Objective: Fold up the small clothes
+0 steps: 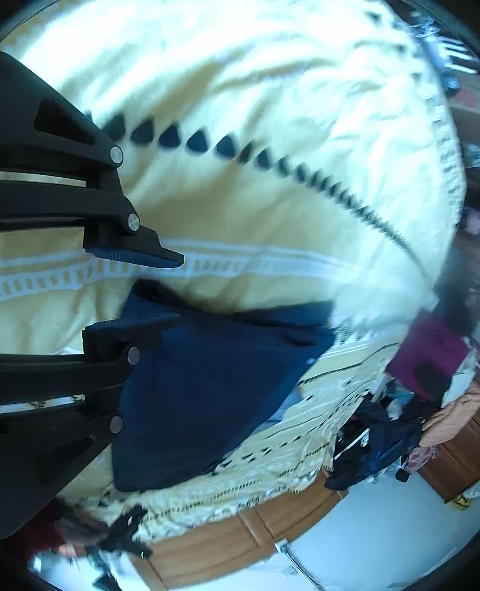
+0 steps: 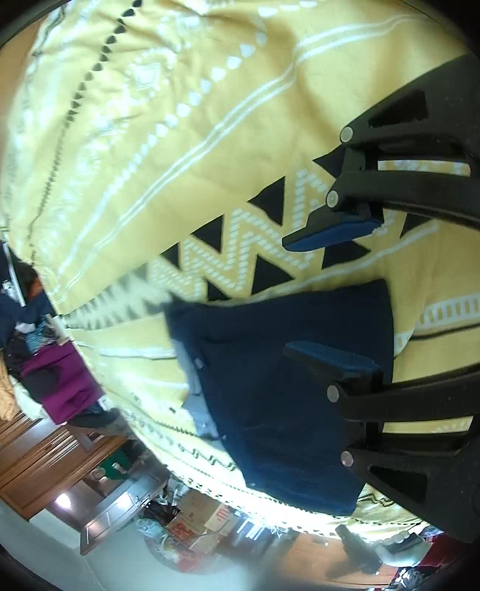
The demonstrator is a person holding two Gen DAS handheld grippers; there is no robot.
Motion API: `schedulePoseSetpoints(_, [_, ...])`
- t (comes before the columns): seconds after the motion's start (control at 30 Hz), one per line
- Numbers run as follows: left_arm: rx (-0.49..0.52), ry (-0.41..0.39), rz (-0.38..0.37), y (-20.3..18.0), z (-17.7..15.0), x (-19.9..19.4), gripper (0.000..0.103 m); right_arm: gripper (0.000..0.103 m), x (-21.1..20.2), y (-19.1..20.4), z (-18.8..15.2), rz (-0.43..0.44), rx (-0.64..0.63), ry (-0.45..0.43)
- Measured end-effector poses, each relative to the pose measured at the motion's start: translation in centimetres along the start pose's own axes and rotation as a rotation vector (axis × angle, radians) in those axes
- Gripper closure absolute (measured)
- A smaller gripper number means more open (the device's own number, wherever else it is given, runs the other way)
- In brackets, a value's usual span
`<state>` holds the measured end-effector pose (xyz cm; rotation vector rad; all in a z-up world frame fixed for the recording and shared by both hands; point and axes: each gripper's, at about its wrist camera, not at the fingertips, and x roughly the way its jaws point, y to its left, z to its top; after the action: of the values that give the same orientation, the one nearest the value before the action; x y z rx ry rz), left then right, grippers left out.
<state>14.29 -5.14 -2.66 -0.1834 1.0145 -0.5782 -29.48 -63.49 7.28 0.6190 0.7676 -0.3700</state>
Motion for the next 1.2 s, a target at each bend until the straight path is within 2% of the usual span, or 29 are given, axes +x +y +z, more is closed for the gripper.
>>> schedulePoseSetpoints(0.07, [0.099,-0.033,0.0,-2.7,0.5,-0.9,0.077,0.053,0.3,1.8,-0.2,0.003,-0.03,-0.013])
schedulePoseSetpoints(0.17, [0.219,-0.018,-0.148,-7.5,1.3,0.4,0.06,0.053,2.9,4.8,-1.5,0.068,-0.06,0.038])
schedulePoseSetpoints(0.23, [0.207,0.021,-0.277,-9.0,1.6,2.9,0.059,0.053,5.3,7.0,-2.7,0.109,-0.091,0.091])
schedulePoseSetpoints(0.27, [0.178,0.057,-0.316,-9.1,1.5,4.6,0.059,0.053,6.6,8.0,-3.3,0.134,-0.107,0.129])
schedulePoseSetpoints(0.3, [0.138,0.098,-0.31,-8.6,1.3,6.6,0.059,0.054,7.7,8.6,-3.9,0.148,-0.119,0.165])
schedulePoseSetpoints(0.37, [0.064,0.154,-0.243,-6.4,0.3,8.8,0.064,0.052,8.4,9.1,-5.0,0.139,-0.146,0.188])
schedulePoseSetpoints(0.4, [0.017,0.167,-0.23,-4.6,-0.2,9.1,0.079,0.052,8.1,9.0,-5.3,0.142,-0.156,0.18])
schedulePoseSetpoints(0.47, [-0.139,0.141,-0.264,0.3,-1.7,8.0,0.099,0.048,7.5,8.3,-5.6,0.152,-0.144,0.177])
schedulePoseSetpoints(0.53, [-0.261,0.079,-0.292,4.2,-2.9,5.5,0.1,0.043,6.7,7.2,-5.6,0.124,-0.115,0.164])
schedulePoseSetpoints(0.57, [-0.281,0.051,-0.27,5.3,-3.6,3.9,0.096,0.041,6.3,6.8,-5.8,0.119,-0.097,0.159])
schedulePoseSetpoints(0.6, [-0.292,0.032,-0.241,6.0,-4.2,2.4,0.084,0.041,6.1,6.3,-6.0,0.119,-0.07,0.156])
schedulePoseSetpoints(0.63, [-0.294,0.018,-0.233,6.1,-4.9,0.9,0.083,0.041,6.0,6.0,-6.1,0.123,-0.042,0.153])
schedulePoseSetpoints(0.73, [-0.256,0.025,-0.258,4.3,-6.3,-0.6,0.069,0.037,5.9,5.9,-6.7,0.116,-0.007,0.143])
schedulePoseSetpoints(0.8, [-0.243,0.038,-0.29,2.6,-6.9,-0.2,0.053,0.032,5.9,6.4,-7.1,0.101,-0.02,0.138])
schedulePoseSetpoints(0.83, [-0.25,0.056,-0.298,1.5,-7.1,0.6,0.052,0.028,6.0,6.9,-7.2,0.092,-0.033,0.136])
schedulePoseSetpoints(0.9, [-0.264,0.079,-0.263,0.1,-7.4,1.9,0.051,0.024,6.1,7.4,-7.3,0.082,-0.05,0.14])
schedulePoseSetpoints(0.93, [-0.273,0.065,-0.236,0.0,-7.5,2.2,0.051,0.024,6.0,7.7,-7.3,0.079,-0.055,0.145])
schedulePoseSetpoints(1.1, [-0.385,-0.048,-0.217,-0.6,-5.5,4.8,0.045,0.024,5.2,8.8,-7.1,0.08,-0.085,0.155])
schedulePoseSetpoints(1.2, [-0.392,-0.097,-0.207,-1.1,-3.9,6.8,0.044,0.024,4.6,10.7,-6.6,0.091,-0.132,0.149])
